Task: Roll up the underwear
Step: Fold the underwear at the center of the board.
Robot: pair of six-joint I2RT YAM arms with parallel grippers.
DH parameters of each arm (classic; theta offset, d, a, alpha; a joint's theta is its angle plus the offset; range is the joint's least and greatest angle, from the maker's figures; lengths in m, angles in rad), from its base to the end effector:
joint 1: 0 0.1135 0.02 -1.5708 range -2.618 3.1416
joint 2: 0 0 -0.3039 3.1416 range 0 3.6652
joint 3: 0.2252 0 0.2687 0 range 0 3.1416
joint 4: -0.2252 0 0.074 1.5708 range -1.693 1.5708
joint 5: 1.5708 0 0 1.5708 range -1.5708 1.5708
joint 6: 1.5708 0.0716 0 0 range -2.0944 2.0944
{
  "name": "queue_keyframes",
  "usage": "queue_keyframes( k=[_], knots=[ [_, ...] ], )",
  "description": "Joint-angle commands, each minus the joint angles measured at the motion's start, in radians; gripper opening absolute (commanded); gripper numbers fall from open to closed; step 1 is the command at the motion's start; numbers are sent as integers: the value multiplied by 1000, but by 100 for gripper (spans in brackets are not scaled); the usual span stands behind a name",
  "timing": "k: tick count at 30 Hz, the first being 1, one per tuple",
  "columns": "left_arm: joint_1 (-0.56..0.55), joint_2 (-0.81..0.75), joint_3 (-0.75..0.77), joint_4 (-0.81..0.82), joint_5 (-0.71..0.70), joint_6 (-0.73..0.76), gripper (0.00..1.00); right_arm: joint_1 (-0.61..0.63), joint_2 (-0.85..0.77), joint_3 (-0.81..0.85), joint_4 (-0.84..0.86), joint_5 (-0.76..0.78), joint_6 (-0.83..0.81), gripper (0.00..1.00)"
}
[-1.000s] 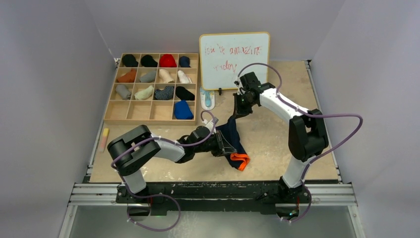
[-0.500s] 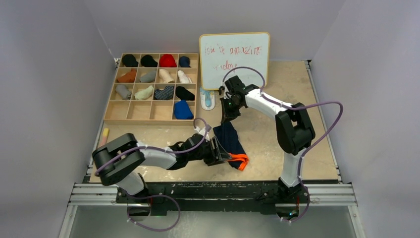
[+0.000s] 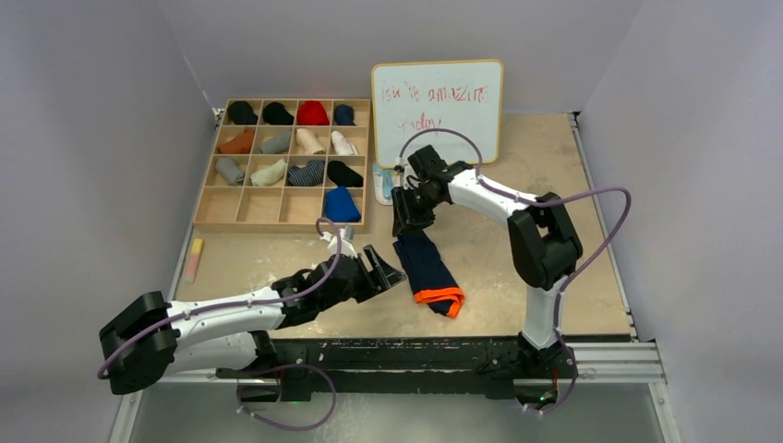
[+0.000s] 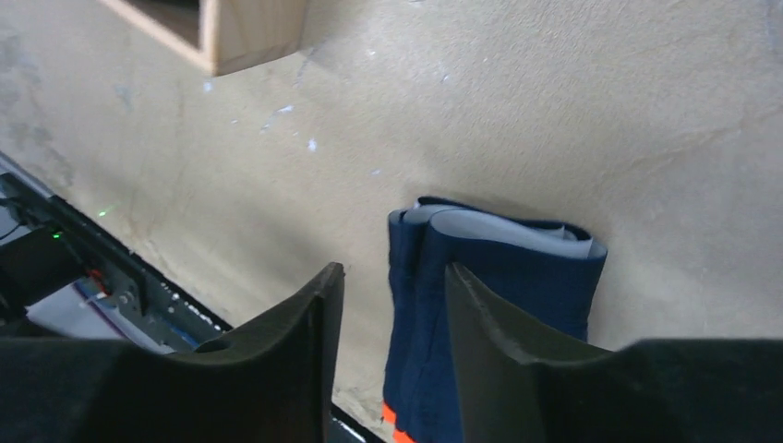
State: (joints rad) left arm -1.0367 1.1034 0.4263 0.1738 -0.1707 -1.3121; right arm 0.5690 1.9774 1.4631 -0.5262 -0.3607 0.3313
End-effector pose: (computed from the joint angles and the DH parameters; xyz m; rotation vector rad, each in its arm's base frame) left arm 0.1385 -0.2102 0.1977 -0.4345 2.2813 -1.1878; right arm 0.3815 0.2740 0.1944 -0.4558 2.6822 0.7671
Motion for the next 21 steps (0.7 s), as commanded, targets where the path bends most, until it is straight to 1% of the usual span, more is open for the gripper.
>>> queue_keyframes(
  k=[1,4,7,9,11,13,15,17,21],
  knots=[
    [10,-48,-11,-126,-104,44,68,-3,-159,-39,29,-27,-6,49],
    [32,-55,-12,-118,-92,74,71,-10,-235,-108,42,25,5,51],
    [70,-36,13,-114,-47,132,74,-16,-321,-212,61,120,35,52],
    [109,-8,30,-97,12,164,76,-20,-370,-281,65,183,53,58],
    [151,28,39,-66,79,178,77,-23,-411,-348,74,217,70,60],
    [194,74,41,2,172,187,78,-27,-454,-425,82,232,93,62],
    [222,123,53,58,245,191,77,-29,-496,-491,92,245,116,70],
    [225,170,71,105,295,205,78,-31,-537,-557,114,251,136,78],
    [225,290,101,217,433,196,78,-57,-579,-637,130,213,143,83]
  ],
)
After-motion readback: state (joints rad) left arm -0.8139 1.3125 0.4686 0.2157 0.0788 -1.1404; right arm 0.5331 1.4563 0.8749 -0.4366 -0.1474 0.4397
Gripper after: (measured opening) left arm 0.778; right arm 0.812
